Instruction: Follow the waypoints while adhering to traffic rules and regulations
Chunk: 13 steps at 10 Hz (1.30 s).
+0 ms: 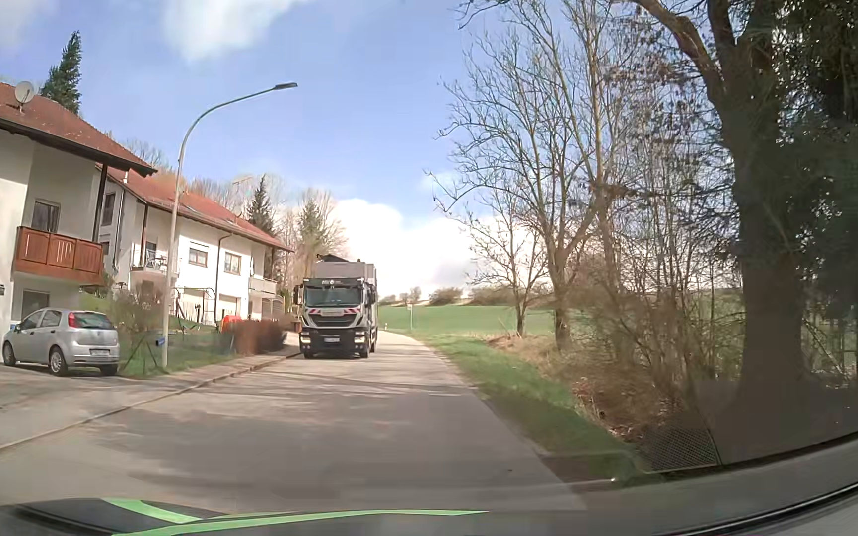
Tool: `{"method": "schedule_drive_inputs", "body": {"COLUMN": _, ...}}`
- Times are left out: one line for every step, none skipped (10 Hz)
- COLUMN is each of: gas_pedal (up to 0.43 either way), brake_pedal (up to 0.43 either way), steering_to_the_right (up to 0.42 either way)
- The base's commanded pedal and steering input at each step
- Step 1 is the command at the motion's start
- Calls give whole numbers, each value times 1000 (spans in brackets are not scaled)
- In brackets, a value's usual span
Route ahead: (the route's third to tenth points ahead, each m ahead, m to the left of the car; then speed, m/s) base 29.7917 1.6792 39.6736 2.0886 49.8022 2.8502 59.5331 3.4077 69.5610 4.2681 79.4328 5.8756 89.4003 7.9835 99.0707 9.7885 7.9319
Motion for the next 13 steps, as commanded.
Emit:
{"method": "schedule_drive_inputs", "body": {"gas_pedal": 260, "brake_pedal": 0, "steering_to_the_right": 5}}
{"method": "schedule_drive_inputs", "body": {"gas_pedal": 248, "brake_pedal": 0, "steering_to_the_right": 5}}
{"method": "schedule_drive_inputs", "body": {"gas_pedal": 248, "brake_pedal": 0, "steering_to_the_right": 5}}
{"method": "schedule_drive_inputs", "body": {"gas_pedal": 248, "brake_pedal": 0, "steering_to_the_right": 5}}
{"method": "schedule_drive_inputs", "body": {"gas_pedal": 248, "brake_pedal": 0, "steering_to_the_right": 4}}
{"method": "schedule_drive_inputs", "body": {"gas_pedal": 248, "brake_pedal": 0, "steering_to_the_right": 4}}
{"method": "schedule_drive_inputs", "body": {"gas_pedal": 248, "brake_pedal": 0, "steering_to_the_right": 3}}
{"method": "schedule_drive_inputs", "body": {"gas_pedal": 248, "brake_pedal": 0, "steering_to_the_right": 3}}
{"method": "schedule_drive_inputs", "body": {"gas_pedal": 248, "brake_pedal": 0, "steering_to_the_right": 1}}
{"method": "schedule_drive_inputs", "body": {"gas_pedal": 248, "brake_pedal": 0, "steering_to_the_right": -1}}
{"method": "schedule_drive_inputs", "body": {"gas_pedal": 248, "brake_pedal": 0, "steering_to_the_right": -5}}
{"method": "schedule_drive_inputs", "body": {"gas_pedal": 248, "brake_pedal": 0, "steering_to_the_right": -7}}
{"method": "schedule_drive_inputs", "body": {"gas_pedal": 248, "brake_pedal": 0, "steering_to_the_right": -8}}
